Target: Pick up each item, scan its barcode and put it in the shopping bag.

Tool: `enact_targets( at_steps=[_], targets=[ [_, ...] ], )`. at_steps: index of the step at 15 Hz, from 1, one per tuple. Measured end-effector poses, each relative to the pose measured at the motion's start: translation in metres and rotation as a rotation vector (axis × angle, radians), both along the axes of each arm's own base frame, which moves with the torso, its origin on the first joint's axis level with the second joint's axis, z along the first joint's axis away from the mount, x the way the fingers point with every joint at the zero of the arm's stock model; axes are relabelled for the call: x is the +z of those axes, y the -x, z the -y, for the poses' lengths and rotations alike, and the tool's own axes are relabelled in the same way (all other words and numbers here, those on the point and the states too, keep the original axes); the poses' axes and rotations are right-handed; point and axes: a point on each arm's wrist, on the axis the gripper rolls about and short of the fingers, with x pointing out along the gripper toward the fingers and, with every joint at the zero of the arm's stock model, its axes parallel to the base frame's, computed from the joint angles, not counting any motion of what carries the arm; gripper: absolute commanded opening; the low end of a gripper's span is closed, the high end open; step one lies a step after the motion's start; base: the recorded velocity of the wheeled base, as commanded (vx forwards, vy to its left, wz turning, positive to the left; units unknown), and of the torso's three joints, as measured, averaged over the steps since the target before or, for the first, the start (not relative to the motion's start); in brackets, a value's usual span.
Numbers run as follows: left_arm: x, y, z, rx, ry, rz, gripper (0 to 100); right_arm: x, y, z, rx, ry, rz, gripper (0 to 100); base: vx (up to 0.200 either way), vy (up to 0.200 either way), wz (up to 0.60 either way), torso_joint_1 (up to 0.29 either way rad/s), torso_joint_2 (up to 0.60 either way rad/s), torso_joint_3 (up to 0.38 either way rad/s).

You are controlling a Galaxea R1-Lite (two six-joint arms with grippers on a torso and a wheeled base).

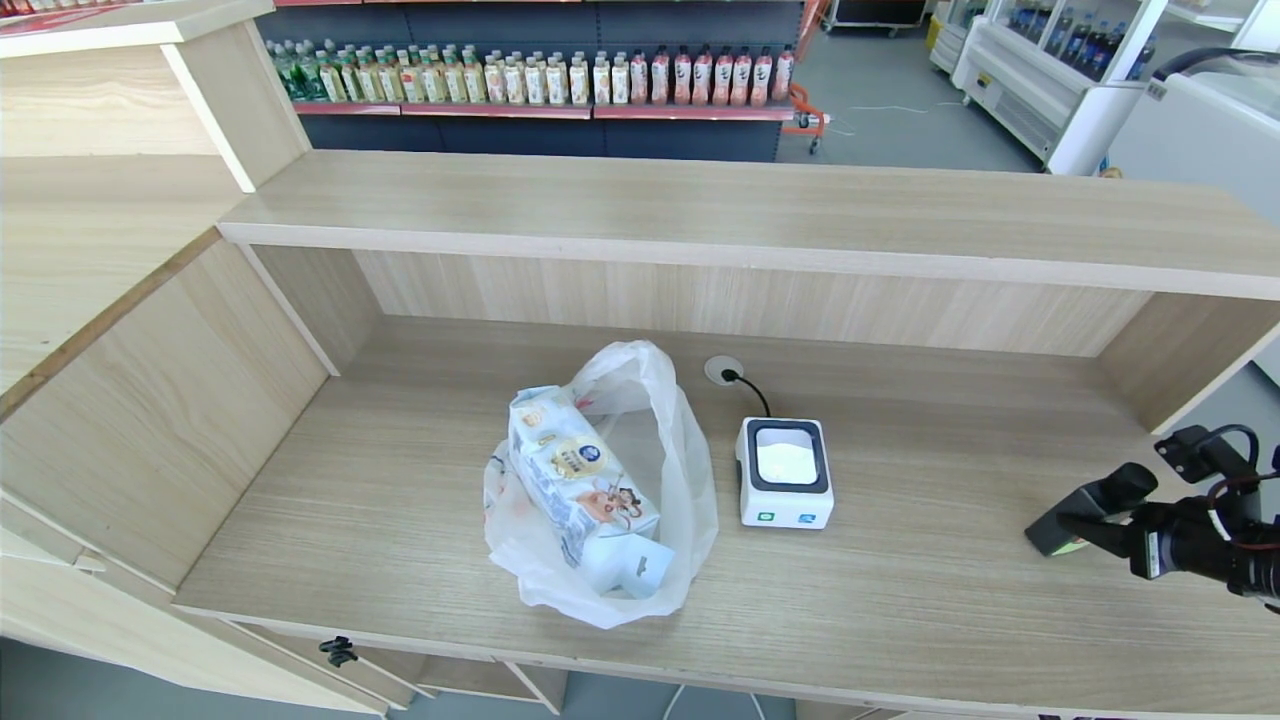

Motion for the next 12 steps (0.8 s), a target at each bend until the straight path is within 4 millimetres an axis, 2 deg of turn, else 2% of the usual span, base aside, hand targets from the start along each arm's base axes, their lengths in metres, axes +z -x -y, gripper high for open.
enact_targets(
  at_steps=[7, 10, 12],
  targets=[
    [0.000, 0.000, 0.000, -0.001, 0.000, 0.000, 100, 0.011, 0.004, -0.011, 0.036, 0.033, 0.029, 0, 0.000, 0.000, 0.00, 0.000, 0.00, 0.000],
    [0.000, 0.000, 0.000, 0.000, 0.000, 0.000, 100, 0.021, 0.006, -0.018, 0.060, 0.045, 0.059, 0, 0.000, 0.000, 0.00, 0.000, 0.00, 0.000],
    [0.000, 0.000, 0.000, -0.001, 0.000, 0.000, 100, 0.035, 0.007, -0.027, 0.133, 0.078, 0.122, 0, 0.000, 0.000, 0.00, 0.000, 0.00, 0.000]
  ],
)
